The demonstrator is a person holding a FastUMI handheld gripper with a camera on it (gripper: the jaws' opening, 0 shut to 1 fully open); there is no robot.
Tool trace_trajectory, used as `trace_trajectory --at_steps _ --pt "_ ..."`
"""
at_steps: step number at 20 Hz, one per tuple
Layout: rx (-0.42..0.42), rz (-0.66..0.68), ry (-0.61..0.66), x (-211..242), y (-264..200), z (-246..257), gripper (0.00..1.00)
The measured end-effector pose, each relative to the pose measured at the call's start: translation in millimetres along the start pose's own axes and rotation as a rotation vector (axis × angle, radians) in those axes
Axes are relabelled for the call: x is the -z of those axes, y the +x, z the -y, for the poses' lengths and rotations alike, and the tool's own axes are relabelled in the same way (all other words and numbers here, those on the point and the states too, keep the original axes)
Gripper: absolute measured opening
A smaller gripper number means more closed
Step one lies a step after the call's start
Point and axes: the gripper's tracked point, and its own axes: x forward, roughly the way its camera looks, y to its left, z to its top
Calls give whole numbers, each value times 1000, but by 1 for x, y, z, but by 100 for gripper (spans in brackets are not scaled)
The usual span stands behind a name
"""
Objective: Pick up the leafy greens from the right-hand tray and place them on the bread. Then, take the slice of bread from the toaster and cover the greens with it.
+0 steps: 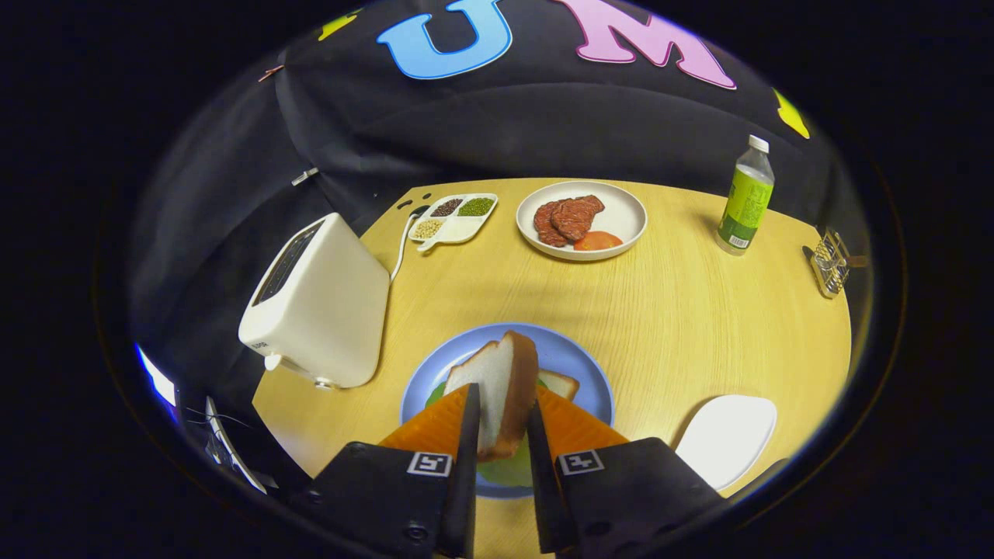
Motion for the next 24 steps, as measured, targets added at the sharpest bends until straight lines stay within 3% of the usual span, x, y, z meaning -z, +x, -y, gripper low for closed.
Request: trace_trajectory --at_steps 5,8,9,16,24 --pt "46 -7 -1 3 -9 18 58" --pt "65 24 17 -5 -21 26 96" --pt "79 41 17 -12 -26 29 100" --pt "114 190 -66 -54 -82 31 99" --pt "158 387 -52 -119 -169 52 100"
